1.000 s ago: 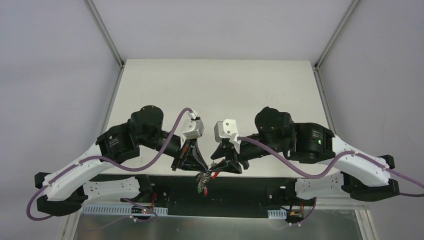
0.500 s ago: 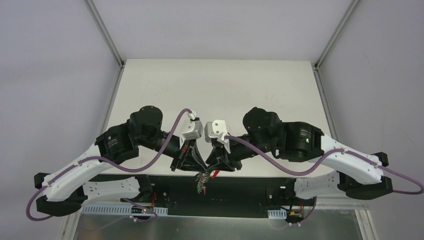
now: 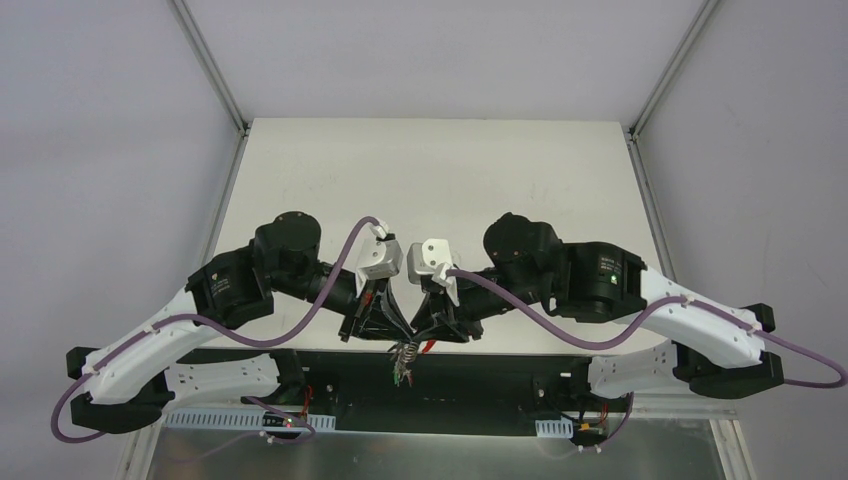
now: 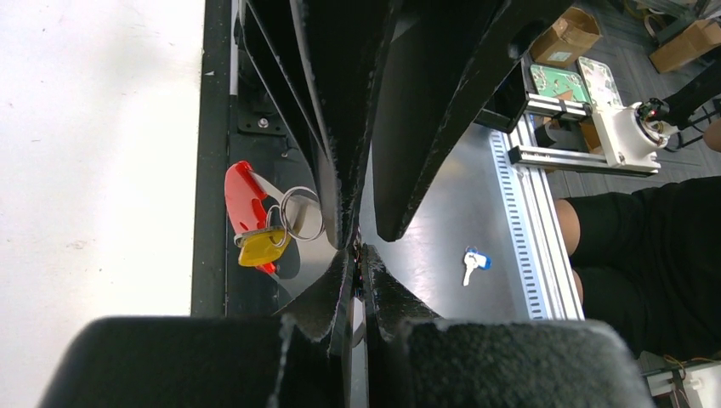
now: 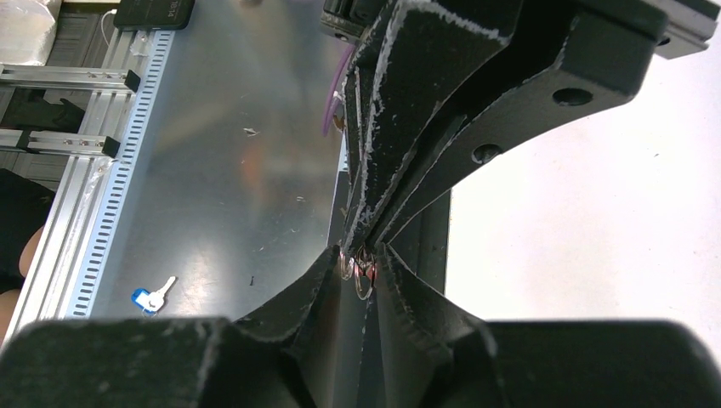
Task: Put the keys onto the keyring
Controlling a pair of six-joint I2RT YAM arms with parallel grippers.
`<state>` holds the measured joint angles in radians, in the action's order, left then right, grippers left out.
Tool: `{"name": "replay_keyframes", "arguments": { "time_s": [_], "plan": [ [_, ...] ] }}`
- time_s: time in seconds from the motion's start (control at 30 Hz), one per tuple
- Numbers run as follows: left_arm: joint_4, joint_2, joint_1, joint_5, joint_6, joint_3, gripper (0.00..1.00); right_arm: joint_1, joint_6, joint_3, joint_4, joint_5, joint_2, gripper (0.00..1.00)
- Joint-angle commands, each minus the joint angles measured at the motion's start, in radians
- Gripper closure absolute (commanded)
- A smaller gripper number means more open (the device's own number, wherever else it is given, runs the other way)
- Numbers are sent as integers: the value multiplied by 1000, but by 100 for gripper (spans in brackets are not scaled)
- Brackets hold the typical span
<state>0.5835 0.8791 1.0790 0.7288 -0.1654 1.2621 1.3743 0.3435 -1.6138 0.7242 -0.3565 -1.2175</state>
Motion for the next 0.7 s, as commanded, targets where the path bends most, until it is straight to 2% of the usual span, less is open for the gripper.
{"name": "replay_keyframes", "arguments": {
  "time_s": [0.0, 0.1, 0.47, 0.67],
  "plan": [
    [-28, -11, -1, 7, 22, 49, 100, 4, -8, -37, 2, -9, -3, 75],
    [-28, -10, -1, 4, 24, 49, 100, 3, -5, -35, 3, -15, -4, 76],
    [-28, 1, -1, 0, 25, 52, 100, 4, -10, -51, 3, -32, -21, 100],
    [-28, -6, -1, -20, 23, 54, 100, 5, -32, -22, -50, 3, 0, 100]
  ]
}}
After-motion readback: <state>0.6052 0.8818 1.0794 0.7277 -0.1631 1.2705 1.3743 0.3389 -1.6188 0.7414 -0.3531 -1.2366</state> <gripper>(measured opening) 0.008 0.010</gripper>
